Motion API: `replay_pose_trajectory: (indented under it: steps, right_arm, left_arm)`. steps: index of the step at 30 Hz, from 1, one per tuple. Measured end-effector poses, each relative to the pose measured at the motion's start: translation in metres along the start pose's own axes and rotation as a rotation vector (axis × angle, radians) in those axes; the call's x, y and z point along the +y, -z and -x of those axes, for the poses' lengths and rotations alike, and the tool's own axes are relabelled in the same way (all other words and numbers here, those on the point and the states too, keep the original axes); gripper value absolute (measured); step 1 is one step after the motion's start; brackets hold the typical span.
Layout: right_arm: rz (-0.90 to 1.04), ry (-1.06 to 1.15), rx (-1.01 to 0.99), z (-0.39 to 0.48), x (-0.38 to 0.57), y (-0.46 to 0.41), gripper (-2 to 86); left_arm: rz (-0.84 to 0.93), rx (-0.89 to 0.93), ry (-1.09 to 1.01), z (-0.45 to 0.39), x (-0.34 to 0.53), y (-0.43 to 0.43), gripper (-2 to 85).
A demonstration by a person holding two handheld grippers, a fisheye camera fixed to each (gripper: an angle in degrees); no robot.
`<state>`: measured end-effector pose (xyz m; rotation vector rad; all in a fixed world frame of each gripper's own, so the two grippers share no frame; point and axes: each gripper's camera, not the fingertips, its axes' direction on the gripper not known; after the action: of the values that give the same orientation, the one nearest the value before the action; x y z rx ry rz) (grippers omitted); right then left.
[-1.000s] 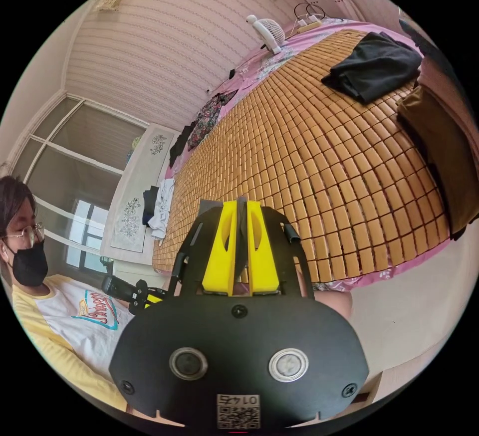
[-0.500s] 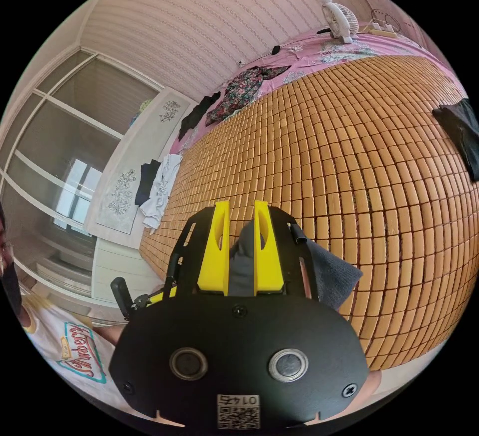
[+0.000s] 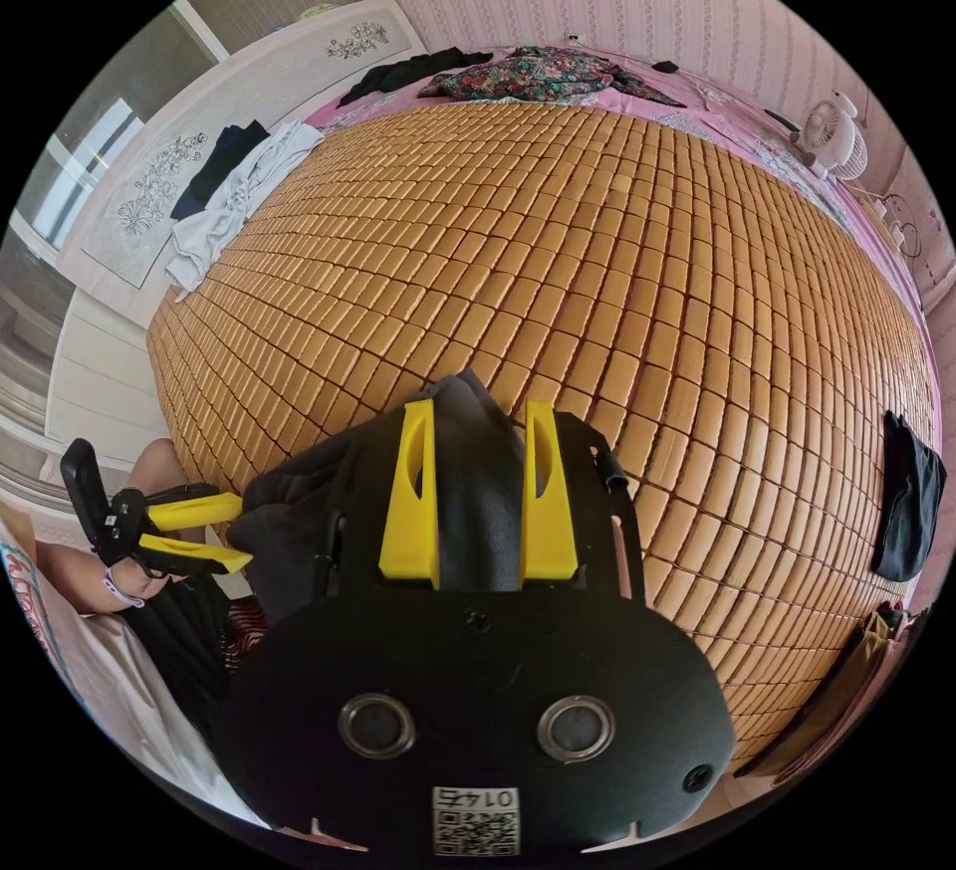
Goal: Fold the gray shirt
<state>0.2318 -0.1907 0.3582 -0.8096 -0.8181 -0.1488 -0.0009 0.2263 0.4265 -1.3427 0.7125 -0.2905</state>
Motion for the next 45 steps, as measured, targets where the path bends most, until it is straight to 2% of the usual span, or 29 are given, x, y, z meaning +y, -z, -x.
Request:
replay_pose_trajectory:
  steps: [4, 6, 9, 11, 13, 18, 25, 33, 39, 41, 43, 45]
  right_arm:
    - [-0.008, 0.032, 0.035, 0.019, 0.009, 0.004, 10.1]
    - [-0.002, 0.071, -0.019, 0.025, 0.014, 0.009, 8.7]
    - [-0.045, 0.113, 0.062, 0.042, 0.029, 0.022, 6.4]
    - [-0.121, 0.101, 0.052, 0.047, 0.043, 0.042, 5.0]
    - [-0.261, 0.012, -0.045, 0.039, 0.067, 0.081, 3.8]
    - [-0.548, -0.078, -0.187, 0.024, 0.129, 0.167, 3.1]
    - [-0.833, -0.206, -0.203, -0.016, 0.202, 0.254, 2.6]
    - [-0.898, -0.255, -0.033, -0.097, 0.209, 0.316, 2.7]
    - [-0.772, -0.335, 0.208, -0.198, 0.151, 0.397, 3.0]
    - [-0.673, -0.433, 0.256, -0.250, 0.113, 0.416, 4.8]
    - [-0.503, -0.688, 0.356, -0.336, 0.066, 0.409, 7.1]
    - [-0.426, -0.840, 0.394, -0.372, 0.052, 0.393, 8.8]
  left_arm:
    - [0.003, -0.028, -0.009, -0.006, 0.002, -0.001, 7.3]
    - [0.026, 0.015, -0.009, -0.007, 0.005, -0.002, 5.5]
    - [0.039, 0.004, -0.014, -0.011, 0.011, 0.004, 4.0]
    - [0.021, 0.007, -0.044, -0.018, 0.014, 0.016, 3.9]
    - [-0.032, 0.023, -0.117, -0.031, 0.018, 0.037, 3.7]
    - [-0.132, 0.014, -0.390, -0.086, 0.025, 0.104, 3.4]
    - [-0.221, 0.053, -0.579, -0.148, 0.003, 0.131, 3.2]
    - [-0.271, 0.181, -0.758, -0.227, -0.089, 0.107, 3.1]
    - [-0.249, 0.332, -0.759, -0.292, -0.197, 0.037, 3.3]
    - [-0.262, 0.346, -0.713, -0.311, -0.234, 0.005, 3.5]
    - [-0.254, 0.322, -0.624, -0.318, -0.270, -0.034, 3.6]
    - [-0.177, 0.210, -0.458, -0.306, -0.303, -0.083, 3.6]
